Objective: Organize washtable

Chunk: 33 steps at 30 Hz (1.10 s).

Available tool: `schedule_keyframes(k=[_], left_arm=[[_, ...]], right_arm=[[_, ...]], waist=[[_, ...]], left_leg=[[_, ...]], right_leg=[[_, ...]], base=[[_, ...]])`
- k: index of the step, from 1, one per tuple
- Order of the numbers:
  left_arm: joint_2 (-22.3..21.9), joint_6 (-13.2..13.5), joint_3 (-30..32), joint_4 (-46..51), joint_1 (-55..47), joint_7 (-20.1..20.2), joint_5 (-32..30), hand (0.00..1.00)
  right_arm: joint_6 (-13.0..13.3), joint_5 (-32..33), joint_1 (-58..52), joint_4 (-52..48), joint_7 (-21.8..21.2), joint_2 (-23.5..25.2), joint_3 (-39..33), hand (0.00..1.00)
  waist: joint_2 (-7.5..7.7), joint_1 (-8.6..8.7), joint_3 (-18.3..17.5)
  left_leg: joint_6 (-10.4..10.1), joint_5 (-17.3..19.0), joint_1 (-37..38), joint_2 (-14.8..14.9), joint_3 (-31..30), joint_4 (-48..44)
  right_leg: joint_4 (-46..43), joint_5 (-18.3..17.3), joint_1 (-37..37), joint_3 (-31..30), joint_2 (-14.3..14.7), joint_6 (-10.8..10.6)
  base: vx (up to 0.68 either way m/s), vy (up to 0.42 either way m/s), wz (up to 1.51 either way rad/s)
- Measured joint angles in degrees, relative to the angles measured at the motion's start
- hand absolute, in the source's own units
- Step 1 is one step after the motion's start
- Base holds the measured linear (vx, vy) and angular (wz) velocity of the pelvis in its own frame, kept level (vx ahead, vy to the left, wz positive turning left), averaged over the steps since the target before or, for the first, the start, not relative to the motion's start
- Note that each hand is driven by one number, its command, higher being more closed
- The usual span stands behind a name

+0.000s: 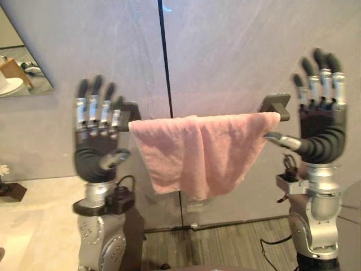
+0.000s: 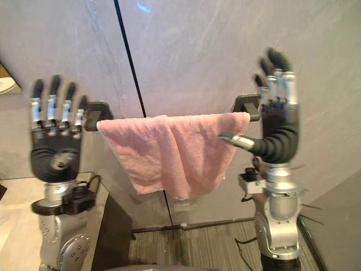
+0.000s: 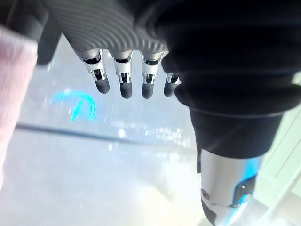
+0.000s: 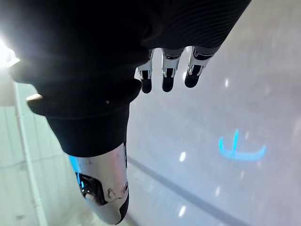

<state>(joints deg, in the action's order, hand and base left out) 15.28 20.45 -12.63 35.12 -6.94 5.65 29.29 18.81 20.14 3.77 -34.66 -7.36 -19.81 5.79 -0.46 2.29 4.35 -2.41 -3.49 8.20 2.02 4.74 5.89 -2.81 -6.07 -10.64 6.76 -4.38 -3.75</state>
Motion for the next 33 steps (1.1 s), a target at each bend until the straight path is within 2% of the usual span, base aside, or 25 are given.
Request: schedule_keyframes(k=[4,6,9,12,14,16,18,22,25,27,30,33], left_arm=[[6.5,-0.6,-6.9,-5.6,3.5,5.3,0.5,0.00],[10.4,-2.1,-9.9,-9.9,4.3,7.5,1.6,0.00],[13.5,-4.4,-11.2,-15.0,4.3,8.9,1.6,0.00],[15.0,-6.6,-12.5,-18.3,4.1,9.4,1.3,0.00],[15.1,-7.0,-13.4,-19.5,3.9,9.4,0.6,0.00],[13.5,-7.9,-13.5,-20.9,3.0,9.1,-1.9,0.00],[10.0,-8.9,-13.2,-23.7,2.7,8.2,-6.1,0.00],[-1.3,-10.2,-9.9,-30.7,0.3,3.4,-20.4,0.00],[-3.8,-10.3,-8.8,-33.1,0.1,0.8,-25.7,0.00],[-6.5,-9.7,-5.8,-33.0,0.1,-2.3,-28.4,0.00],[-7.3,-8.9,-1.9,-33.0,0.1,-5.7,-31.8,0.00],[-7.6,-8.9,0.9,-33.2,0.1,-8.1,-33.3,0.00]], right_arm=[[-0.8,4.5,1.9,2.1,-6.5,-8.0,8.9,0.00],[-2.1,6.7,1.9,6.6,-9.4,-13.3,13.0,0.00],[-3.9,9.3,0.8,11.7,-11.6,-17.6,15.2,0.00],[-4.5,9.2,0.1,15.6,-12.8,-19.7,17.3,0.00],[-4.4,8.3,-0.9,17.1,-12.8,-19.7,17.8,0.00],[-4.0,6.1,-1.3,19.7,-12.8,-18.7,18.4,0.00],[-3.9,1.4,-2.9,22.7,-11.6,-14.7,17.6,0.00],[-3.8,-11.3,-7.3,29.7,-6.4,-1.6,12.8,0.00],[-4.1,-17.5,-8.6,32.5,-3.5,2.4,9.7,0.00],[-6.4,-21.5,-10.2,37.2,0.4,5.1,5.6,0.00],[-8.0,-23.5,-11.9,38.7,3.9,6.4,0.3,0.00],[-8.1,-24.8,-12.1,38.6,6.2,8.1,-5.3,0.00]], waist=[[-0.10,0.00,-0.7],[0.11,0.04,-0.8],[0.10,0.16,-0.8],[0.04,0.16,-0.8],[0.02,0.05,-0.7],[-0.03,0.12,-0.7],[-0.02,0.04,-0.7],[-0.12,0.10,-0.6],[-0.20,0.14,-0.4],[-0.18,-0.03,-0.4],[-0.30,0.14,-0.4],[-0.15,0.46,-0.3]], left_leg=[[0.3,-0.4,0.0,-0.2,-0.2,0.0],[0.4,-0.5,0.1,-0.3,-0.2,0.0],[0.4,-0.5,0.1,-0.4,-0.1,0.0],[0.3,-0.5,0.1,-0.4,-0.1,0.0],[0.3,-0.5,0.0,-0.4,-0.1,0.0],[0.3,-0.6,-0.1,-0.4,-0.1,0.0],[0.2,-0.7,-0.4,-0.4,-0.1,0.0],[0.3,-1.0,-0.6,-0.4,-0.6,0.0],[0.3,-1.3,-0.7,-0.4,-1.1,0.0],[0.3,-1.4,-1.1,-0.4,-1.6,0.0],[0.3,-1.5,-1.7,-0.4,-1.9,0.0],[0.3,-1.7,-2.0,-0.4,-1.7,0.0]], right_leg=[[-0.2,0.0,0.0,0.2,-0.3,0.0],[-0.3,0.0,0.0,0.2,-0.3,0.0],[-0.4,0.0,0.1,0.1,-0.3,0.0],[-0.4,0.0,0.1,0.1,-0.3,0.0],[-0.4,0.0,0.2,0.2,-0.3,0.0],[-0.5,0.0,0.5,0.2,-0.3,0.0],[-0.9,0.0,0.9,0.2,-0.3,0.1],[-1.1,-0.1,0.9,0.8,-0.4,0.2],[-1.0,-0.2,0.9,1.0,-0.4,0.4],[-1.0,-0.3,1.0,1.2,-0.4,0.3],[-0.9,-0.2,1.5,1.5,-0.3,0.2],[-0.8,0.0,1.9,1.4,-0.3,0.2]], base=[[-0.02,0.005,0.02],[-0.02,-0.002,-0.01],[-0.01,-0.001,-0.01],[0.00,0.000,0.00],[0.00,0.000,0.00],[0.00,0.000,0.00],[-0.01,-0.005,0.02],[-0.03,-0.010,0.05],[-0.05,-0.011,0.10],[-0.05,-0.012,0.12],[-0.04,-0.013,0.05],[-0.01,-0.012,-0.04]])
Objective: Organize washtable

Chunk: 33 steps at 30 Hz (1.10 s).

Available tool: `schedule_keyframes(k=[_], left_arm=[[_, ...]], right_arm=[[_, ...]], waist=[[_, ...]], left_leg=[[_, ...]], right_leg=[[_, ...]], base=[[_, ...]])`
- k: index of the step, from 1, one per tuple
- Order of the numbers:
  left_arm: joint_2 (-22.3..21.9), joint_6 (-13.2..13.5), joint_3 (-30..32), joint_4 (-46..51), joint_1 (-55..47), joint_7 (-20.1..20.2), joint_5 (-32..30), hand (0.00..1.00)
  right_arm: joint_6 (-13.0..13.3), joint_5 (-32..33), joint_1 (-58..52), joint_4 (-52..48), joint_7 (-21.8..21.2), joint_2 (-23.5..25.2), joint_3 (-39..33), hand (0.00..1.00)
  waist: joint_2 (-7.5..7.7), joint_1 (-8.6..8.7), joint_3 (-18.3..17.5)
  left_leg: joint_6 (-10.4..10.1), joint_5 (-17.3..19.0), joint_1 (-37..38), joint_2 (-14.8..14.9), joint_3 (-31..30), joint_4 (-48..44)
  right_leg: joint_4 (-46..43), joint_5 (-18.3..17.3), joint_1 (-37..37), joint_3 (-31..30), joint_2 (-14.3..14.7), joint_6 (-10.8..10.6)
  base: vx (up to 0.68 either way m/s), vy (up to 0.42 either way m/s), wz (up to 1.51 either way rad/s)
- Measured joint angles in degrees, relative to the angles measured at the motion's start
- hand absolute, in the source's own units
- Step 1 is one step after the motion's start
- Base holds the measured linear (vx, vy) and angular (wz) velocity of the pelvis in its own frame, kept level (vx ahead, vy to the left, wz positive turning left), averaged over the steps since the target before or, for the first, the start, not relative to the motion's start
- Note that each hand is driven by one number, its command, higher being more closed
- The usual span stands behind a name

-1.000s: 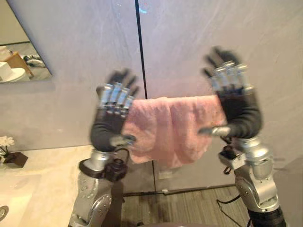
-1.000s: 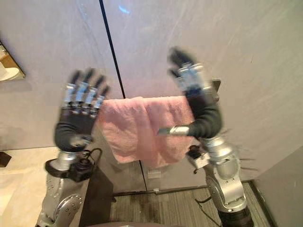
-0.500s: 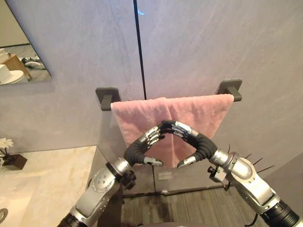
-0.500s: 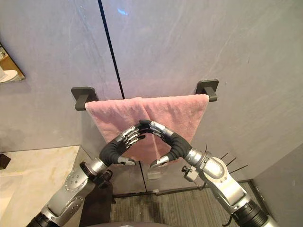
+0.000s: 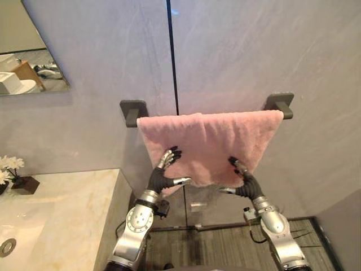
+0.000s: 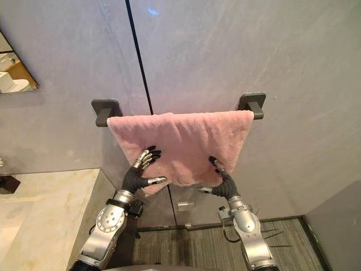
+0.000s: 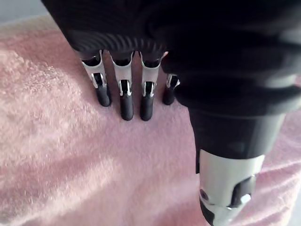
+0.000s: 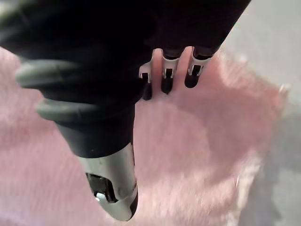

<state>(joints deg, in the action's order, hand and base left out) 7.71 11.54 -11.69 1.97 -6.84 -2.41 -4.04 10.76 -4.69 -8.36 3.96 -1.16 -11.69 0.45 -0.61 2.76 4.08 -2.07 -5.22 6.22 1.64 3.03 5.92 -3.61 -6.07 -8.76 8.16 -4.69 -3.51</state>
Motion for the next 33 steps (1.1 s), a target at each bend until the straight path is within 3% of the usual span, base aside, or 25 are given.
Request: schedule_keyframes(k=[7,18,27,33], left_arm=[[-2.3,0.0,5.9,-0.3,-1.5,-2.9,-0.6,0.00],[-5.5,0.0,12.5,1.5,-8.9,-3.1,1.3,0.00],[-7.9,-0.2,14.0,1.6,-15.5,-2.5,3.3,0.00],[-8.0,-1.4,14.1,-6.9,-15.6,-1.4,0.3,0.00]], right_arm=[[0.0,0.1,-2.1,-3.7,2.5,4.4,-8.9,0.00],[-0.1,-0.1,-8.3,-7.5,4.7,8.4,-18.4,0.00],[-1.2,-0.7,-12.8,-5.8,4.7,10.2,-17.5,0.00],[-1.3,-2.3,-13.3,3.5,3.8,10.2,-14.4,0.00]], waist=[[0.44,0.45,0.3],[0.99,1.32,1.0],[1.06,1.01,1.0],[1.03,-0.31,1.0]], left_leg=[[0.0,0.0,-0.2,0.0,-0.1,0.0],[0.0,0.1,-0.5,0.3,0.1,0.0],[0.1,0.4,-1.0,0.3,0.8,0.0],[0.1,0.6,-0.9,0.3,1.1,0.0]], right_leg=[[0.1,0.1,0.0,0.1,-0.1,0.0],[0.8,0.3,0.0,-0.1,-0.4,-0.2],[0.6,0.2,0.2,0.3,-0.5,-0.3],[-0.4,-0.5,0.7,0.5,-0.6,-0.5]], base=[[0.00,0.000,0.00],[0.00,0.000,-0.01],[0.00,-0.004,0.01],[0.00,0.000,0.00]])
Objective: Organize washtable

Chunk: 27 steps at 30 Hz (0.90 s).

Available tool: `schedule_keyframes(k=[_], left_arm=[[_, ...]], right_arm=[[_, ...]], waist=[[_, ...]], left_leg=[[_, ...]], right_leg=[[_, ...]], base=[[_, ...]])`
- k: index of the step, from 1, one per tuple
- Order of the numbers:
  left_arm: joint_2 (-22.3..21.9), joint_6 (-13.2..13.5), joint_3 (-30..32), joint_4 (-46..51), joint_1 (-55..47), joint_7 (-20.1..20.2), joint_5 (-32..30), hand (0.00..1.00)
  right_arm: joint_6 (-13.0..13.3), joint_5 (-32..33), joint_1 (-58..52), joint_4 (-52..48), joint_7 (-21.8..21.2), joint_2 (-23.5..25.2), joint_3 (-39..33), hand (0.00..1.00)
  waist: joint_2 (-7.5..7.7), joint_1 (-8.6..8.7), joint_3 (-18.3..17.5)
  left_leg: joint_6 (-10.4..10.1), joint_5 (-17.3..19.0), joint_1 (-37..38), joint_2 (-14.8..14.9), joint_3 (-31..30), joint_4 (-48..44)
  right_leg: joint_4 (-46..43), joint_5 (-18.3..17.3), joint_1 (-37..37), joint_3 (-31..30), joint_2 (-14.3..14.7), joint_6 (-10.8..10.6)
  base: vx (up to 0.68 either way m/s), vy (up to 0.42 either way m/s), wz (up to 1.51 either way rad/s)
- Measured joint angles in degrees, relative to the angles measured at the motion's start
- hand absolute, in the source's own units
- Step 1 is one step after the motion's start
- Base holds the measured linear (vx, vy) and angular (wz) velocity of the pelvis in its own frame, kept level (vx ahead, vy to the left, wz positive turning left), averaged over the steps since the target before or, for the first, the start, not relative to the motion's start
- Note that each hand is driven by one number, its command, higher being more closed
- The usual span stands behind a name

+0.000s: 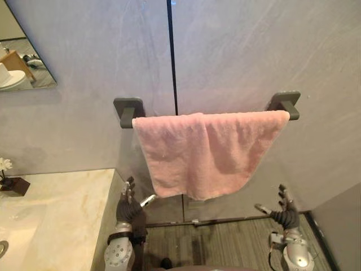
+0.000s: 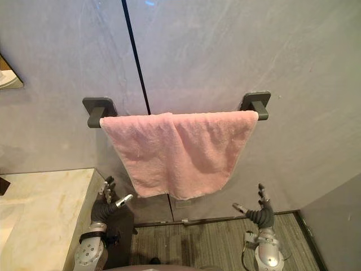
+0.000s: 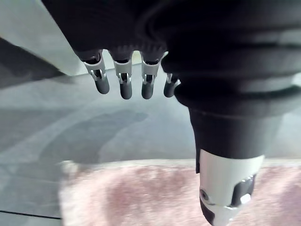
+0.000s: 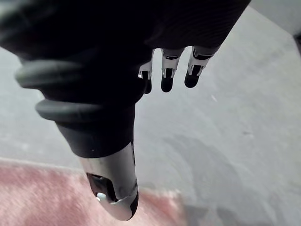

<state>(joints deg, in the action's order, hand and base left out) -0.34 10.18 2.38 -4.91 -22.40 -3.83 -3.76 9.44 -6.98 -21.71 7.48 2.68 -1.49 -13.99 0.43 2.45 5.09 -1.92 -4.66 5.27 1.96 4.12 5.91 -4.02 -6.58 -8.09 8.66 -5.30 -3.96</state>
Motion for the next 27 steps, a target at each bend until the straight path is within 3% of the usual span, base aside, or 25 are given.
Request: schedule_keyframes(k=[8,17,19,21,23,24,26,27], left_arm=[[3.1,-1.6,0.7,-18.1,1.0,-0.1,-3.8,0.00],[3.9,-2.3,1.8,-24.2,1.2,-0.1,-6.0,0.00],[4.0,-2.3,1.8,-24.1,1.6,-0.2,-6.0,0.00],[4.3,-2.4,2.2,-22.4,2.9,-0.9,-5.9,0.00],[5.3,-2.5,2.3,-19.8,5.2,-1.9,-5.9,0.00],[5.3,-2.5,2.5,-18.6,7.1,-2.7,-5.8,0.00],[5.2,-2.4,2.6,-17.4,8.7,-3.0,-5.8,0.00],[5.0,-2.4,3.0,-15.7,9.1,-3.4,-5.6,0.00]], right_arm=[[-1.1,-2.2,2.5,17.4,-0.1,-0.3,3.1,0.00],[-1.3,-2.9,4.2,25.1,0.8,-2.4,3.3,0.00],[-1.3,-2.9,4.6,25.2,0.9,-2.5,3.3,0.00],[-1.3,-2.8,6.5,25.1,1.1,-2.4,3.7,0.00],[-1.3,-2.7,8.5,24.8,1.7,-2.3,3.8,0.00],[-1.9,-2.6,9.2,24.7,2.4,-2.4,3.8,0.00],[-2.4,-2.5,8.6,23.2,2.7,-2.3,4.6,0.00],[-2.4,-2.2,7.4,22.6,2.7,-2.0,5.4,0.00]], waist=[[0.09,-0.29,-0.1],[0.28,-0.28,0.2],[-0.40,-0.56,1.0],[0.60,-1.85,0.5],[1.39,-1.72,3.3],[1.15,-1.97,4.5],[1.08,-1.87,4.9],[2.00,-1.96,4.7]], left_leg=[[0.0,0.0,0.1,0.0,0.0,0.0],[-0.4,0.3,0.2,0.1,0.7,0.0],[-0.2,0.9,-0.9,0.3,1.7,0.0],[-0.1,1.2,-6.1,1.0,3.9,-2.1],[0.2,2.7,-11.3,1.5,3.6,-7.8],[0.5,3.6,-15.1,3.0,2.4,-12.2],[0.8,4.2,-18.2,3.5,0.1,-16.0],[1.2,4.4,-20.7,3.3,-1.3,-19.7]], right_leg=[[-0.4,-0.3,0.1,0.0,0.0,0.1],[-0.1,-0.3,0.4,-1.1,0.0,0.1],[-0.8,-0.7,1.8,-1.7,0.2,0.0],[-5.8,-1.0,9.0,-3.7,0.3,0.5],[-8.6,-1.0,12.6,-4.3,0.3,0.3],[-10.0,-0.9,14.1,-5.3,1.3,-1.0],[-25.0,-5.5,17.3,-8.4,0.7,-0.9],[-34.6,-8.2,16.9,-11.5,-0.6,-1.7]], base=[[0.00,0.000,0.00],[-0.02,-0.003,-0.04],[-0.06,-0.005,-0.24],[-0.05,0.001,-0.41],[-0.06,-0.011,-0.02],[-0.06,-0.002,0.29],[0.02,-0.024,0.65],[0.02,-0.132,0.83]])
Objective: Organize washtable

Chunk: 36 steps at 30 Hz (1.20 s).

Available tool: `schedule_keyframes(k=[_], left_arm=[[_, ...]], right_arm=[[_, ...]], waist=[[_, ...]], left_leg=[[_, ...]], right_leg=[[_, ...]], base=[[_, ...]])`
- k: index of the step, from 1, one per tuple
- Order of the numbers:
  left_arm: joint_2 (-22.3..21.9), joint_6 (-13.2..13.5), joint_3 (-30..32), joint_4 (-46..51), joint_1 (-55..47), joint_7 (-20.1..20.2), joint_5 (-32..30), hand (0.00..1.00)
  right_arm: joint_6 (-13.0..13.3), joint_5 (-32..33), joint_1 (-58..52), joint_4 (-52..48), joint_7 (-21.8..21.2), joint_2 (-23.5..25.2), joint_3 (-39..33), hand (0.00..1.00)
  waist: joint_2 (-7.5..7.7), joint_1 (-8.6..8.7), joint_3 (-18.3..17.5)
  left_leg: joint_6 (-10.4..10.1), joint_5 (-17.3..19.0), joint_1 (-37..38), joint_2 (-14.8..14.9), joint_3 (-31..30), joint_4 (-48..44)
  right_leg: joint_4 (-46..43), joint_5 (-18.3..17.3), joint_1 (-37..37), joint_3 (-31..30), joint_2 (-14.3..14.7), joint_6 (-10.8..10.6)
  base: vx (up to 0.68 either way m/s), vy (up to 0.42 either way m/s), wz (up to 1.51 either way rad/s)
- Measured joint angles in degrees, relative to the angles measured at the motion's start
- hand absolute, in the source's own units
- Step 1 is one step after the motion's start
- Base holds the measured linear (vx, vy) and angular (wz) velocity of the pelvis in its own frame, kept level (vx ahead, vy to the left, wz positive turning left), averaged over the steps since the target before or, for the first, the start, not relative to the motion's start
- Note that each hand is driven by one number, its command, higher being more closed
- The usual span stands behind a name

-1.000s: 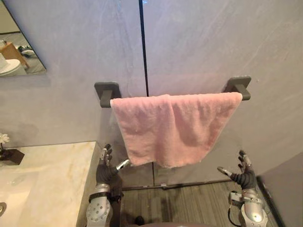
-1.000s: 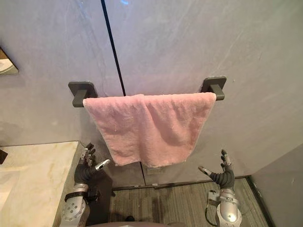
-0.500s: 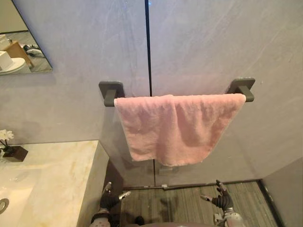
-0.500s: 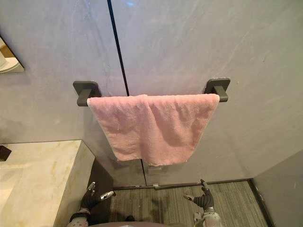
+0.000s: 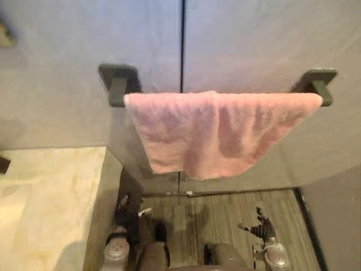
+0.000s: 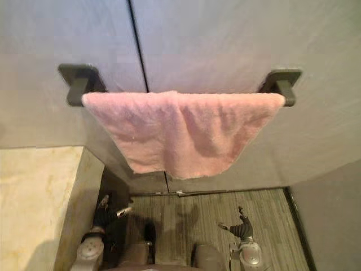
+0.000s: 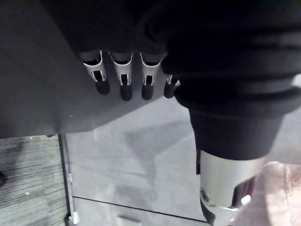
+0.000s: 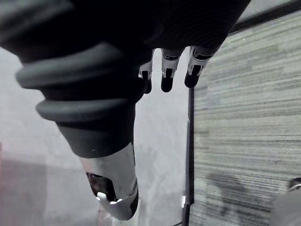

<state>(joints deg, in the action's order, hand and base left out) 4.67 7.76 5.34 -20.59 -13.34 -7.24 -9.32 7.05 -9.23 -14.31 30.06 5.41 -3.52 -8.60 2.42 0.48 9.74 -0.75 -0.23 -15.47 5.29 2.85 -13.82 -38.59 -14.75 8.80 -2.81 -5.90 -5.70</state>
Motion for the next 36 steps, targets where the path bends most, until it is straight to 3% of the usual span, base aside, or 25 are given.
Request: schedule_keyframes(k=[2,3,4,5,6,7,8,9,10,11,13,14,15,17,18,19,20,21,22,26,28,31,33,35,36], left_arm=[[0.0,0.0,0.1,1.9,0.0,-0.6,0.2,0.00],[-0.2,0.1,0.1,2.3,0.1,-0.9,0.1,0.00],[-0.2,0.1,0.1,2.4,0.0,-1.7,0.1,0.00],[-0.6,0.0,0.3,2.5,-0.1,-2.0,0.1,0.00],[-1.1,0.0,0.4,2.7,-0.5,-2.1,0.1,0.00],[-1.5,0.0,0.3,3.2,-1.2,-2.6,0.1,0.00],[-2.3,0.1,-0.2,3.4,-1.8,-2.9,0.2,0.00],[-2.6,0.0,-1.6,3.4,-1.3,-3.0,0.2,0.00],[-2.9,0.0,-2.1,3.4,-1.5,-3.0,0.2,0.00],[-2.8,-0.3,-3.7,3.1,-1.2,-2.9,0.2,0.00],[-2.0,-0.3,-4.0,4.0,-1.5,-2.9,0.2,0.00],[-1.5,-0.4,-4.0,4.7,-2.0,-2.8,0.2,0.00],[-1.7,-0.4,-4.0,5.0,-1.4,-2.8,0.2,0.00],[-1.7,-0.3,-4.1,5.1,-0.9,-2.7,0.2,0.00],[-1.7,-0.4,-4.1,5.1,-0.6,-2.7,0.2,0.00],[-1.7,-0.4,-4.1,5.0,-0.4,-2.7,0.3,0.00],[-1.6,-0.4,-4.6,4.4,0.8,-2.7,0.3,0.00],[-1.5,-0.4,-5.3,3.8,2.0,-2.7,0.3,0.00],[-1.3,-0.4,-6.0,2.5,3.5,-2.7,0.3,0.00],[1.2,-0.5,-7.0,0.2,4.4,-2.6,0.2,0.00],[2.7,-0.8,-6.7,-0.5,2.7,-2.7,0.1,0.00],[2.8,-0.8,-5.1,-0.5,1.6,-2.7,0.1,0.00],[3.2,-0.8,-4.0,-0.5,1.4,-2.8,0.2,0.00],[3.2,-0.7,-3.6,-0.4,1.2,-2.9,0.9,0.00],[2.7,-0.7,-3.5,-0.3,1.1,-2.9,2.3,0.00]], right_arm=[[0.0,0.7,0.3,-0.4,0.0,0.4,0.4,0.00],[0.0,0.8,0.4,-1.7,0.2,0.3,0.5,0.00],[0.1,0.9,0.7,-2.7,0.7,0.3,0.6,0.00],[0.0,1.4,1.8,-2.7,1.1,0.1,0.6,0.00],[0.1,2.0,2.3,-2.7,1.3,-0.1,0.6,0.00],[0.2,2.4,2.9,-2.7,1.7,-0.3,0.7,0.00],[0.6,2.7,3.8,-2.1,2.2,-1.1,0.7,0.00],[0.6,2.9,3.8,-1.8,2.4,-2.7,0.4,0.00],[0.6,3.1,3.8,-1.1,2.5,-3.2,0.2,0.00],[0.2,3.3,4.2,0.2,3.3,-3.2,-0.8,0.00],[0.1,4.7,3.3,0.3,3.7,-2.5,-1.8,0.00],[0.2,5.0,2.7,0.3,3.6,-2.4,-1.7,0.00],[0.2,5.4,1.9,0.3,3.5,-2.2,-1.6,0.00],[0.2,6.4,1.2,0.9,3.2,-2.2,-1.4,0.00],[0.2,6.5,1.2,1.3,3.2,-2.0,-1.5,0.00],[0.2,6.6,1.1,1.5,3.2,-1.9,-1.7,0.00],[0.2,6.8,1.1,2.2,3.3,-1.8,-2.4,0.00],[0.2,6.9,1.7,3.2,3.4,-1.8,-3.1,0.00],[0.2,7.0,3.2,4.5,3.4,-1.5,-4.3,0.00],[0.2,7.1,6.1,6.8,3.4,-0.9,-5.0,0.00],[0.2,7.0,6.4,6.8,3.4,-0.1,-5.0,0.00],[-0.2,7.0,5.9,6.8,3.2,0.4,-4.9,0.00],[-0.4,7.0,4.5,6.8,3.1,1.0,-4.5,0.00],[-0.7,7.0,3.6,6.8,3.1,1.0,-4.1,0.00],[-0.7,7.0,3.0,6.8,3.1,0.9,-3.9,0.00]], waist=[[0.43,-1.36,0.3],[1.10,-2.42,0.0],[1.29,-3.25,0.2],[1.01,-3.49,0.7],[0.54,-3.93,0.8],[-0.01,-4.83,0.9],[-1.40,-4.34,1.7],[-2.50,-2.80,2.9],[-2.28,-2.63,3.3],[-2.51,-1.60,4.3],[-0.72,-1.28,4.9],[0.03,-1.12,4.3],[-0.75,-0.83,3.4],[-1.15,0.57,3.0],[-2.24,1.73,2.1],[-1.99,2.26,1.7],[-2.93,3.32,0.6],[-3.46,4.33,0.2],[-3.87,4.97,0.0],[-3.87,4.74,-1.1],[-4.09,4.55,-1.8],[-4.22,4.44,-1.8],[-4.18,3.84,-1.9],[-3.82,3.83,-2.0],[-3.26,3.95,-2.0]], left_leg=[[0.0,0.0,-4.0,0.1,-0.7,-4.7],[0.0,0.0,-6.8,0.3,-1.1,-7.6],[-0.3,-0.2,-8.9,0.6,-0.9,-9.4],[-1.8,-1.3,-10.4,1.3,-1.3,-9.9],[-2.4,-2.1,-11.0,2.2,-1.4,-9.6],[-3.1,-4.5,-11.3,3.8,-1.6,-8.0],[-2.6,-10.4,-11.4,5.0,-2.1,-4.3],[-1.3,-17.0,-9.6,5.9,-1.1,3.3],[-0.3,-16.1,-8.9,5.9,0.6,3.7],[0.5,-8.4,-9.4,5.8,3.9,-3.2],[0.9,-2.2,-10.5,5.3,4.5,-17.4],[0.4,2.9,-9.7,5.4,4.9,-23.6],[0.2,7.3,-7.1,6.6,6.0,-27.1],[-1.0,11.9,-1.2,9.5,8.7,-27.2],[-1.7,13.1,3.7,11.2,10.6,-24.7],[-1.7,13.1,5.5,11.9,11.5,-22.9],[-2.3,12.3,10.1,12.8,13.0,-16.6],[-4.1,9.3,14.7,13.0,14.1,-8.7],[-5.3,8.5,17.3,12.0,14.4,-1.0],[-7.6,7.3,19.4,10.4,15.7,7.0],[-7.6,7.3,19.2,9.0,16.5,7.0],[-7.5,7.2,18.6,6.8,16.3,7.0],[-7.3,7.1,17.1,5.8,14.0,7.2],[-6.0,6.1,13.8,4.6,10.0,7.2],[-5.5,5.0,11.1,3.0,6.5,6.9]], right_leg=[[-3.8,-1.4,-2.8,-3.8,-1.4,-0.7],[0.3,-1.6,-6.9,-5.2,-2.4,-0.9],[7.4,-0.9,-10.6,-5.3,-2.9,0.2],[12.2,-4.8,-13.2,-4.1,-2.2,-0.4],[13.9,-6.2,-13.7,-2.9,-1.6,-0.7],[15.2,-8.6,-13.7,-1.1,-0.1,-0.3],[16.1,-10.1,-14.1,1.4,2.8,1.8],[17.2,-9.8,-14.6,4.5,4.9,3.2],[17.8,-10.1,-14.8,5.8,5.5,5.0],[17.0,-10.1,-14.5,10.5,6.1,6.6],[16.1,-9.3,-13.1,12.9,5.1,8.1],[17.4,-7.5,-11.7,14.3,4.9,8.8],[19.8,-5.2,-11.0,16.6,5.1,9.2],[22.8,-2.5,-10.6,20.0,5.6,9.8],[23.4,-1.6,-9.8,22.8,5.5,10.2],[23.3,-1.5,-9.0,24.1,5.3,10.2],[22.4,-1.4,-7.2,26.9,4.7,10.0],[22.3,-1.0,-6.3,29.4,4.4,9.5],[22.4,0.1,-5.5,31.0,4.0,9.2],[25.3,3.8,-5.6,31.1,3.8,8.3],[28.1,6.9,-6.0,30.2,2.8,6.9],[28.4,8.0,-6.0,25.7,2.1,6.3],[25.9,8.0,-4.3,21.8,1.2,6.3],[24.3,7.1,-3.0,23.4,-0.4,5.4],[24.3,5.0,-3.1,25.7,-1.9,4.7]], base=[[-0.08,-0.182,0.61],[-0.24,-0.300,0.45],[-0.39,-0.435,0.54],[-0.26,-0.270,0.35],[-0.34,-0.281,0.22],[-0.41,-0.319,0.37],[-0.65,-0.455,0.94],[-0.56,-0.336,1.11],[-0.49,-0.270,1.47],[-0.41,-0.225,1.18],[-0.39,-0.210,0.89],[-0.37,-0.160,0.71],[-0.32,-0.136,0.74],[-0.21,-0.066,1.02],[-0.16,-0.022,1.16],[-0.14,0.016,1.31],[-0.14,0.067,1.41],[-0.17,0.139,1.58],[-0.15,0.166,1.15],[-0.15,0.204,0.33],[-0.11,0.174,-0.16],[-0.11,0.177,0.12],[-0.10,0.178,0.53],[-0.10,0.067,1.19],[-0.13,0.004,2.09]])
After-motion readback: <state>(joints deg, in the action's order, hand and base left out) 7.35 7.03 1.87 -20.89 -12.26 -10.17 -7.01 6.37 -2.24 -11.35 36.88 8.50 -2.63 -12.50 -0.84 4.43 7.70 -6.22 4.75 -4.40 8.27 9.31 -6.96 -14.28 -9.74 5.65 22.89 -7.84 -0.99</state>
